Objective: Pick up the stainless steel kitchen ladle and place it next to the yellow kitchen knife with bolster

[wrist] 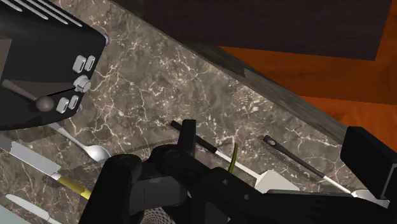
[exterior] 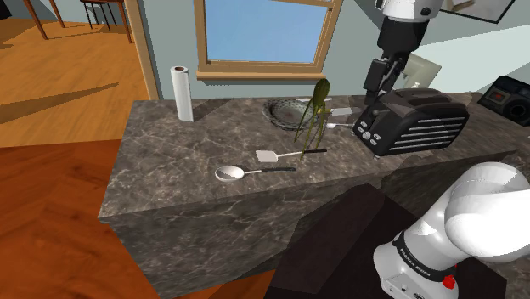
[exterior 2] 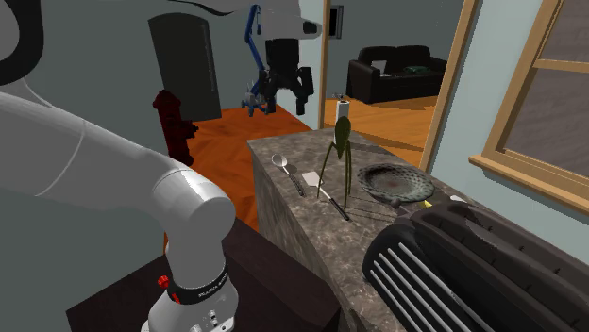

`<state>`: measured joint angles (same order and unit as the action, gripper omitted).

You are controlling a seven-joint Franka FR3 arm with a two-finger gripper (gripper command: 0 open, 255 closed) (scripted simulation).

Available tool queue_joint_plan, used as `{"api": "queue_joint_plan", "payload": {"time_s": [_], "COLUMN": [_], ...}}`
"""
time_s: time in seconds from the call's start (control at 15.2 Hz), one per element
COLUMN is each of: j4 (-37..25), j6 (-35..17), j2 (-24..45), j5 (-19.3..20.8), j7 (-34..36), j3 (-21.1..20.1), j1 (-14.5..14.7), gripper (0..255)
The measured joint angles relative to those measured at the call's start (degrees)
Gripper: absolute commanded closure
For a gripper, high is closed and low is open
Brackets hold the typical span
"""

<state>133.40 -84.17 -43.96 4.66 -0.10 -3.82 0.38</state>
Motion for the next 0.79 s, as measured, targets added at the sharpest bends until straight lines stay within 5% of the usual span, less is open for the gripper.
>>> {"api": "queue_joint_plan", "payload": {"time_s": [0.33, 0.79], "j4": [2.3, 8.2], "j6": [-6.3, -22.1], "j2": [2.9, 10.2], "j5": [0.5, 1.1], "j7": [-4.3, -13.6], "j3": [0.7, 1.5], "j1": [1.9, 6.3], "gripper": [0, 0]}}
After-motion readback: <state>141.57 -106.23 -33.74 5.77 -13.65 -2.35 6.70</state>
